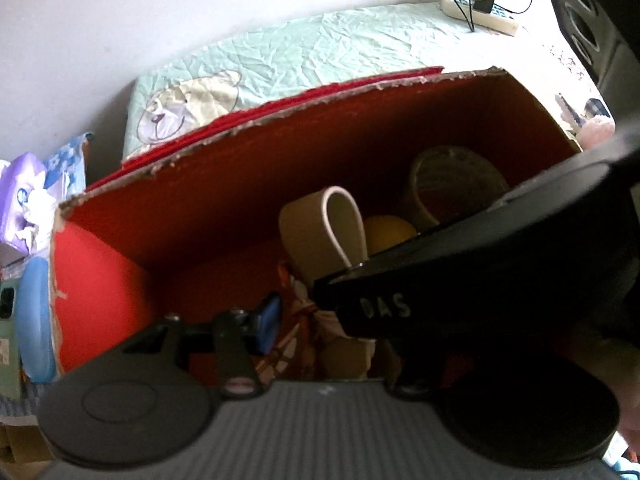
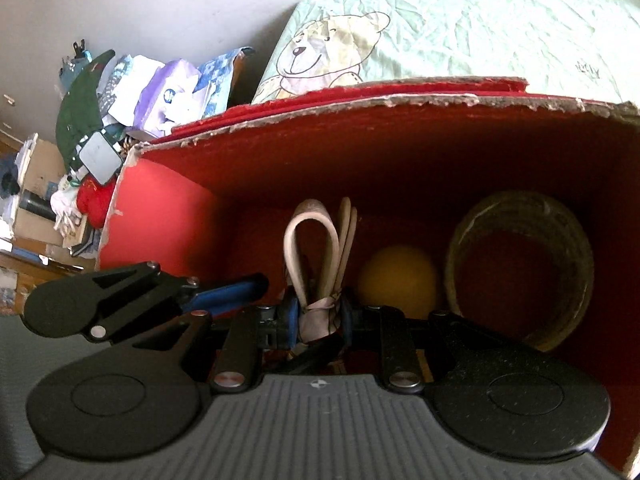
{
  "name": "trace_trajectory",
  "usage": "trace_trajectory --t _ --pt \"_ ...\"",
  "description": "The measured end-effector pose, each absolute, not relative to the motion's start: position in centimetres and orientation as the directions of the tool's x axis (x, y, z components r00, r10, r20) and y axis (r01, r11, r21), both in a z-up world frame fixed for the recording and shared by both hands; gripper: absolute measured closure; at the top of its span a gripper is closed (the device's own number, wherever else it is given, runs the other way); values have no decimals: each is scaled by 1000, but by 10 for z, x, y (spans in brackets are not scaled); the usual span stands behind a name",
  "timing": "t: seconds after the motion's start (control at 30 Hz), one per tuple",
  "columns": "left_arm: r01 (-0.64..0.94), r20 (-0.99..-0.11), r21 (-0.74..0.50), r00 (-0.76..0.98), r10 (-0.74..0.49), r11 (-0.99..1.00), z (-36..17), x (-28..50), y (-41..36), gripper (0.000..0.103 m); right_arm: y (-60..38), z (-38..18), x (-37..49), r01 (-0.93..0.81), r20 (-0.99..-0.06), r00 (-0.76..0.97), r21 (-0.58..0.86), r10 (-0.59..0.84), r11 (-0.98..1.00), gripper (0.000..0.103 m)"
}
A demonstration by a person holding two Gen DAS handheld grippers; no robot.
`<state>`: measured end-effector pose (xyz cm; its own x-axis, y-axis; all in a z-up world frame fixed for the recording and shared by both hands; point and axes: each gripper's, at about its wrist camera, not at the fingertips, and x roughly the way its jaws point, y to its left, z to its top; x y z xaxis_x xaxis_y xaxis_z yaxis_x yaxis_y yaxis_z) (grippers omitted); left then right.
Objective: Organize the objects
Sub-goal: 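Lower the rabbit bag into the red box beside the gourd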
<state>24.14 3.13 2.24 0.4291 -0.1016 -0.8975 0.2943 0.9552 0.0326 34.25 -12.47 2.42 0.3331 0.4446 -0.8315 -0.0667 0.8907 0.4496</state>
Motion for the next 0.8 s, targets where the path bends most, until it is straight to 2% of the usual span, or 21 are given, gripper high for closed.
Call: trace_trajectory --t 0.23,0.53,0.8 --pt "278 -902 43 425 -83 960 20 242 31 41 -124 21 345 -58 -836 323 451 444 891 82" --pt "264 -901 69 430 -54 962 20 243 29 34 -123 21 344 -52 -831 336 454 444 890 82" --pt "262 -897 44 436 -77 964 20 243 34 31 -120 25 339 -78 -832 369 418 416 905 81"
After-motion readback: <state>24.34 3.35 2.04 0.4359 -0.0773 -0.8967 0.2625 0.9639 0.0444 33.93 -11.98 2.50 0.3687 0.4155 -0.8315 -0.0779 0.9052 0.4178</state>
